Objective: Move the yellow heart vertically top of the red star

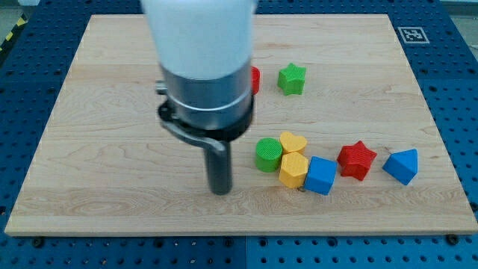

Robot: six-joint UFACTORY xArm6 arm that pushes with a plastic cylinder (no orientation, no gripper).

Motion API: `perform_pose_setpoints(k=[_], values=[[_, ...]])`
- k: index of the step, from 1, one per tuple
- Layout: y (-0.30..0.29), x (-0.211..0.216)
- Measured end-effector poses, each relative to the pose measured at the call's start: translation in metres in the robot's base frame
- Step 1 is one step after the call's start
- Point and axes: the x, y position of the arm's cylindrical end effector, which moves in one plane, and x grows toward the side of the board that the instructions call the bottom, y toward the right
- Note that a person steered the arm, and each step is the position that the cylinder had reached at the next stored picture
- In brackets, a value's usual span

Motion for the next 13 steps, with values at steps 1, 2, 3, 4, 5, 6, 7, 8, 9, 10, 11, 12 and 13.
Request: perform_pose_setpoints(k=[1, 2, 3, 4, 5, 6, 7, 8, 9, 10, 11, 12, 13], values=[[0.044, -0.021], [0.081, -0.026], [0.095, -0.036], [0.096, -0.059], [0.096, -0.077], [0.096, -0.098], [0.096, -0.113], [0.097, -0.124], [0.114, -0.124], [0.135, -0.121], [0.144, -0.123], [0.15, -0.122], [0.161, -0.117]])
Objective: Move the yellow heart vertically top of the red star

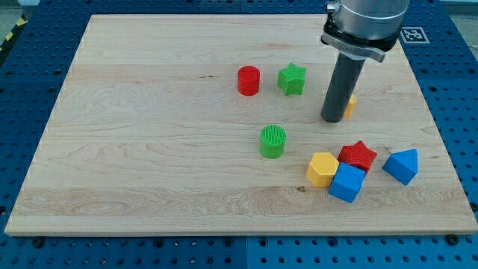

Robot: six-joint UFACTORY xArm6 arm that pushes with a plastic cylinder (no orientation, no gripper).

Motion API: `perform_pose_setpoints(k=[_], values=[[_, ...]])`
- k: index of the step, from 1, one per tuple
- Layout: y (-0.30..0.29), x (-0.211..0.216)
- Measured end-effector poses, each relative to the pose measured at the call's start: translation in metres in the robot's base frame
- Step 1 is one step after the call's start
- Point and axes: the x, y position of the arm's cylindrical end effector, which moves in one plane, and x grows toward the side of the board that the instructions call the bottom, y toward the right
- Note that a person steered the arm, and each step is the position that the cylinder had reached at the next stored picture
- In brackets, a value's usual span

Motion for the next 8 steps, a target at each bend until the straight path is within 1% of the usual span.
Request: perform_pose_setpoints(k=[2, 3, 4, 5, 6, 7, 8], values=[[0.039, 0.002], [0.037, -0.009], [0.011, -0.011], [0.004, -0.011], [0.005, -0.012], [0.008, -0.03], [0.008, -0.036]])
